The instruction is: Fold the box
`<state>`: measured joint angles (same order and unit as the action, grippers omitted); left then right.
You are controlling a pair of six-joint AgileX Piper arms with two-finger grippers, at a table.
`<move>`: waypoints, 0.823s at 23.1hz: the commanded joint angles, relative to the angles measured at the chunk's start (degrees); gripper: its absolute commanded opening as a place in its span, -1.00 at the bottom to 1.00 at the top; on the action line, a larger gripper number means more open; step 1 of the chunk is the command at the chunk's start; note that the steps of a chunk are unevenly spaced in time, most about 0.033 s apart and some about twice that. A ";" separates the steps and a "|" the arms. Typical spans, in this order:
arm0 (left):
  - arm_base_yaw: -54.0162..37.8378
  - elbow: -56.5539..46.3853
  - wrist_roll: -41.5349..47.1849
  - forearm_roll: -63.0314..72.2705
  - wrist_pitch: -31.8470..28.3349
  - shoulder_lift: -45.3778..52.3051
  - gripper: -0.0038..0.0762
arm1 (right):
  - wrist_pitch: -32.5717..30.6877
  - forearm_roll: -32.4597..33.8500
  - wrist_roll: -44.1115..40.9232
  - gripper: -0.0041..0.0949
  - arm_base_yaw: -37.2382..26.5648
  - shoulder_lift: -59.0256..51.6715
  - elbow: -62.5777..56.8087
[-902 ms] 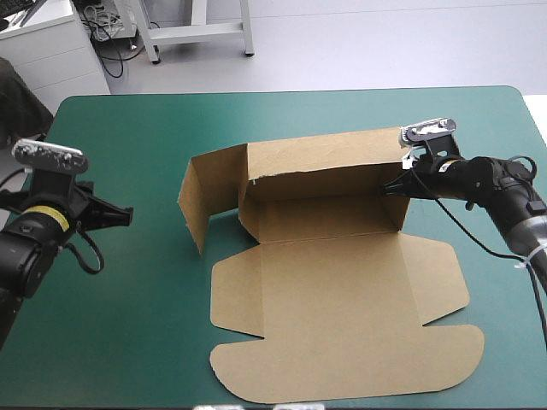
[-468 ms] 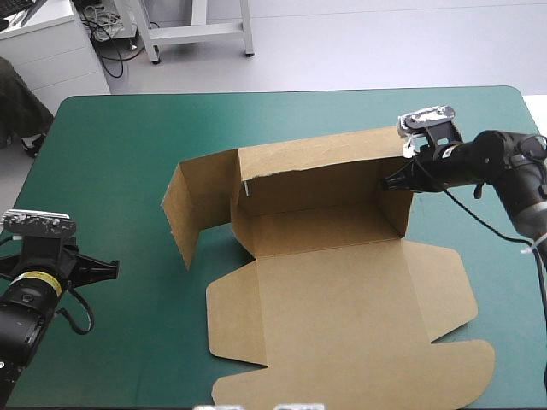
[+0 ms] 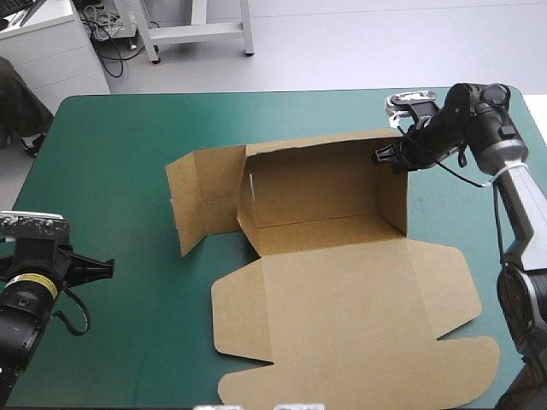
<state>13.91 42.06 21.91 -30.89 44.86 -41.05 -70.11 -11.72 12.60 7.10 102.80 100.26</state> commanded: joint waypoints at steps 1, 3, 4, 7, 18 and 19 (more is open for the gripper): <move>0.01 1.49 0.68 -1.71 -3.03 0.20 -0.92 | -1.24 -2.26 0.02 -0.95 -0.17 2.83 1.91; 0.01 1.49 0.04 -1.85 -3.03 0.20 -0.92 | -0.17 -2.26 0.65 -0.95 -0.17 5.26 1.89; 0.01 1.49 0.04 -1.85 -3.03 0.20 -0.92 | 0.41 -2.26 0.89 -0.95 -0.17 6.00 1.89; 0.01 1.49 0.04 -1.85 -2.93 0.20 -0.92 | 2.74 -2.89 1.84 -0.95 -0.17 8.02 1.89; 0.01 1.49 0.14 -1.85 -0.88 0.20 -0.92 | -0.50 -4.90 4.46 0.41 -0.17 8.31 10.82; 0.01 1.49 0.14 -1.85 -0.88 0.20 -0.92 | -1.40 -4.76 4.08 0.42 -0.17 8.31 11.50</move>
<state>13.91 42.06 21.66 -31.18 46.41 -41.05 -69.08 -15.90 16.41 7.03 114.67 108.18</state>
